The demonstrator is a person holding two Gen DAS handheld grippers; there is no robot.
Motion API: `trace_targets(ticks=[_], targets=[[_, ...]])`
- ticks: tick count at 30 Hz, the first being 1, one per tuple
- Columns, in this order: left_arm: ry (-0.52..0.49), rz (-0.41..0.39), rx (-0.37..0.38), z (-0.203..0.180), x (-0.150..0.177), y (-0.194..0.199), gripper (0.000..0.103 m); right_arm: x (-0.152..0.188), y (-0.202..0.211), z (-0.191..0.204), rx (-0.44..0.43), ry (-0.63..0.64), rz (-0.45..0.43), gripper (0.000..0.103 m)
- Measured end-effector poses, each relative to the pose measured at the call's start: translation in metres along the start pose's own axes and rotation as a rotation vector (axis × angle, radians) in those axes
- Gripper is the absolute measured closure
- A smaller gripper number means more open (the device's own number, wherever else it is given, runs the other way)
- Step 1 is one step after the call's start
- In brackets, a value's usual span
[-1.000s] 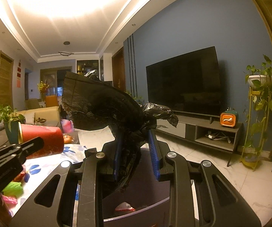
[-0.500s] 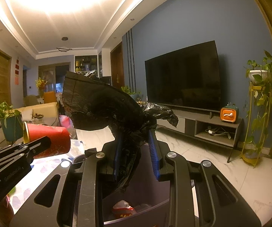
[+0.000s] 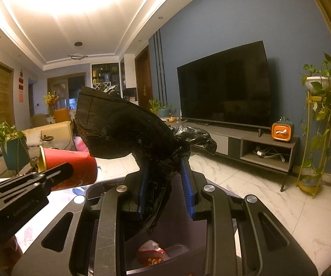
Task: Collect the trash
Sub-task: 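Carry the red cup and black bag over the grey bin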
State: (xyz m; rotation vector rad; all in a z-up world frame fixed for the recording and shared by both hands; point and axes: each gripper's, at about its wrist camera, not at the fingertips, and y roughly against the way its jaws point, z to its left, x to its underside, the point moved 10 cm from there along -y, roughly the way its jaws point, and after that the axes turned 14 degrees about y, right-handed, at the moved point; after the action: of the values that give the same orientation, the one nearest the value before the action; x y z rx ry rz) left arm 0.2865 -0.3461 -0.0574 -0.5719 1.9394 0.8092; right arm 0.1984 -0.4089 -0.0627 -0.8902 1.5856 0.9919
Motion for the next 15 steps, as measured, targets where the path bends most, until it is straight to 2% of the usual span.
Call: trace_targets(ticks=[10, 13, 15], targets=[[0.009, 0.051, 0.017, -0.003, 0.011, -0.024, 0.101, 0.012, -0.015, 0.001, -0.021, -0.015, 0.034, 0.072], [0.017, 0.074, 0.047, -0.004, 0.011, -0.029, 0.101, 0.016, -0.018, 0.002, -0.026, -0.018, 0.044, 0.071], [0.018, 0.093, 0.055, -0.002, 0.012, -0.034, 0.1, 0.018, -0.019, 0.0, -0.018, -0.019, 0.05, 0.062]])
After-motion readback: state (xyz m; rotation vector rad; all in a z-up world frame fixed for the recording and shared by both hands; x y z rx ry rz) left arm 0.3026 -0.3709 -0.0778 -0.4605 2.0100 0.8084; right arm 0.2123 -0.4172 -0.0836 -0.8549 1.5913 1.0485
